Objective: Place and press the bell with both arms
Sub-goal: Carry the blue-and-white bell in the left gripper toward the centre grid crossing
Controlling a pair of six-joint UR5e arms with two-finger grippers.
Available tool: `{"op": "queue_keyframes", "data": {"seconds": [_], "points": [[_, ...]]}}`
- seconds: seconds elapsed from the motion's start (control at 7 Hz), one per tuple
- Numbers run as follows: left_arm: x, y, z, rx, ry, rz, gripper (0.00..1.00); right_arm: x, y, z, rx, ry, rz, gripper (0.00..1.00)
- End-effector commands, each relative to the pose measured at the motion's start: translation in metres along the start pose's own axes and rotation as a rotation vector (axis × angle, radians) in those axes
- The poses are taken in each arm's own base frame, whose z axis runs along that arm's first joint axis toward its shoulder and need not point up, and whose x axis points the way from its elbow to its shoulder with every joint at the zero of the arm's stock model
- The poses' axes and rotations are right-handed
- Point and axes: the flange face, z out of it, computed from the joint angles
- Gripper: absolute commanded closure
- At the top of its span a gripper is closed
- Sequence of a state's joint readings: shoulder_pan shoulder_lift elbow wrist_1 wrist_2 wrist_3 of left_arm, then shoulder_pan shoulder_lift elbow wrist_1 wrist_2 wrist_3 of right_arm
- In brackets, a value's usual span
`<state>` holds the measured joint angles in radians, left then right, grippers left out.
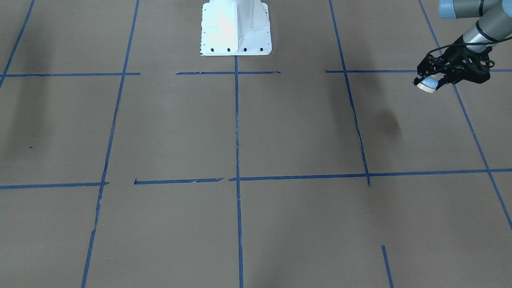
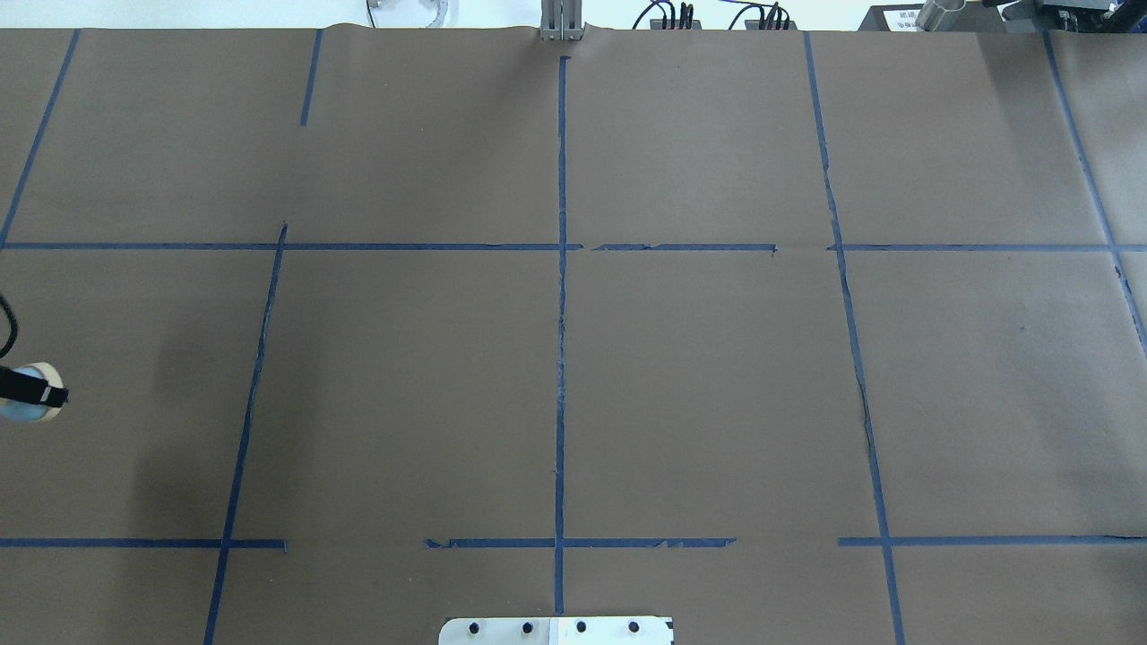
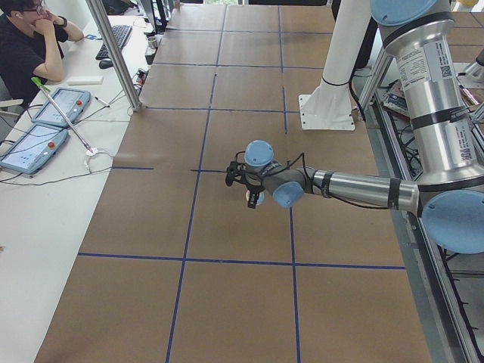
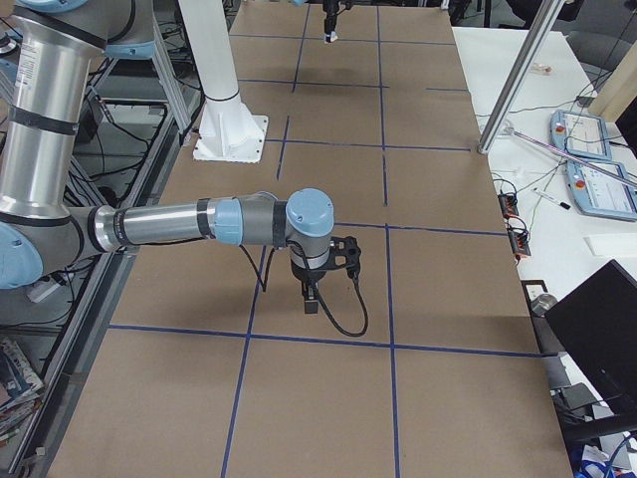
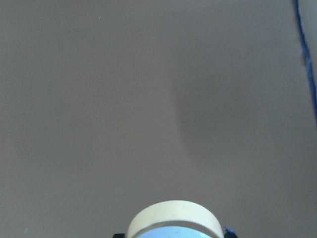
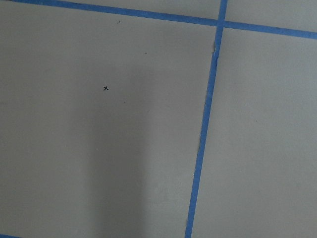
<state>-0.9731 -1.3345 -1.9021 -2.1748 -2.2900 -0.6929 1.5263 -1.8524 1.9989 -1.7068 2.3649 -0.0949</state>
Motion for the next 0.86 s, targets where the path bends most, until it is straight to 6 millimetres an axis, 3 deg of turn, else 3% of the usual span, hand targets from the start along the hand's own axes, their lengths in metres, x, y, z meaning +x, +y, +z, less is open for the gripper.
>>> {"op": "queue_keyframes", "data": {"seconds": [0.0, 0.14, 0.43, 0.57, 0.71], "points": [[0.091, -0.080, -0.003, 0.004, 0.027, -0.061, 0.97, 0.000, 0.001, 0.001, -0.002, -0.002, 0.005, 0.00], [0.147, -0.098, 0.012, -0.038, 0.036, -0.070, 0.97, 0.000, 0.001, 0.001, -0.002, -0.002, 0.006, 0.00], [0.290, -0.130, 0.031, -0.113, 0.034, -0.173, 0.97, 0.000, 0.001, 0.001, -0.002, -0.002, 0.006, 0.00], [0.351, -0.156, 0.043, -0.089, -0.011, -0.212, 0.97, 0.001, 0.001, 0.001, -0.003, -0.001, 0.007, 0.00], [0.387, -0.184, 0.061, -0.082, -0.034, -0.277, 0.97, 0.002, 0.001, 0.002, -0.004, -0.001, 0.009, 0.00]]}}
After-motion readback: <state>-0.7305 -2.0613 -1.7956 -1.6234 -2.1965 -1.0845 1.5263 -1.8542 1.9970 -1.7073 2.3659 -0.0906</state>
